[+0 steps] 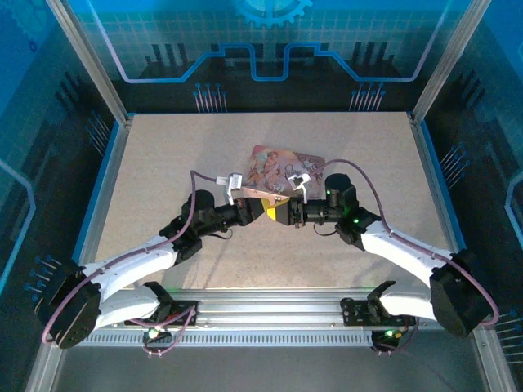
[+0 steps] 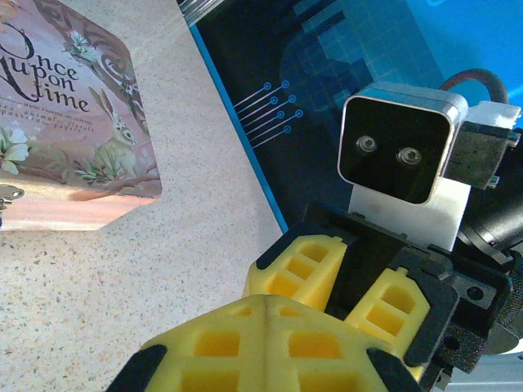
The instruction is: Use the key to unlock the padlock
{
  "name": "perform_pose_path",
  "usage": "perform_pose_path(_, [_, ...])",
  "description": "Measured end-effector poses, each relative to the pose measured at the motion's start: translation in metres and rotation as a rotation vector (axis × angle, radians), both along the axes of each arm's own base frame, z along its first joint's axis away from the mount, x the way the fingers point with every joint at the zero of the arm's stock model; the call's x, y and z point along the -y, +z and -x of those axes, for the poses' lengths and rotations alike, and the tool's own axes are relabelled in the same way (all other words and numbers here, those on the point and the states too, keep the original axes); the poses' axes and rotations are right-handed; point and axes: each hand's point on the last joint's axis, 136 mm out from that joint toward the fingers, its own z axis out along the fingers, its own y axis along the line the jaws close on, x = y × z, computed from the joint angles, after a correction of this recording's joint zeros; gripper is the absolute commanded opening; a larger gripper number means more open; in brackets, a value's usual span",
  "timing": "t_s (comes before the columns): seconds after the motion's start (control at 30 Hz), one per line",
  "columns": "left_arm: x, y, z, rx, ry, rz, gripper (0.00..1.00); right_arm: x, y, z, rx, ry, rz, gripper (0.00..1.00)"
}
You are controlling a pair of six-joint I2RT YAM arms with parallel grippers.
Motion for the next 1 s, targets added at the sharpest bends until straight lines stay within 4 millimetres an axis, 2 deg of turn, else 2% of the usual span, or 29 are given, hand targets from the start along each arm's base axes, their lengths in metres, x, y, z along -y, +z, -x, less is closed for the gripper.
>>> perform_pose_path(0.23, [0.0, 0.0, 0.0, -0.001, 0.0, 0.0, 0.02, 0.0, -0.004, -0.002, -0.016, -0.01, 0.008, 0.02])
perform_pose_path(0.53, [-0.001, 0.0, 0.0, 0.017, 0.001, -0.014, 0.34, 0.004, -0.012, -0.002, -0.021, -0.025, 0.045, 0.0])
perform_pose_path(0.77, [-0.015, 0.0, 0.001, 0.038, 0.053, -0.07, 0.62, 0.016, -0.024, -0.005, -0.032, -0.064, 0.11, 0.0])
perform_pose_path(0.87, [-0.023, -0.007, -0.001, 0.029, 0.086, -0.113, 0.72, 0.027, -0.03, -0.012, -0.041, -0.101, 0.139, 0.0])
perform_pose_path(1.0, [-0.032, -0.025, -0.005, -0.019, 0.126, -0.169, 0.8, 0.045, -0.038, -0.027, -0.061, -0.168, 0.169, 0.0])
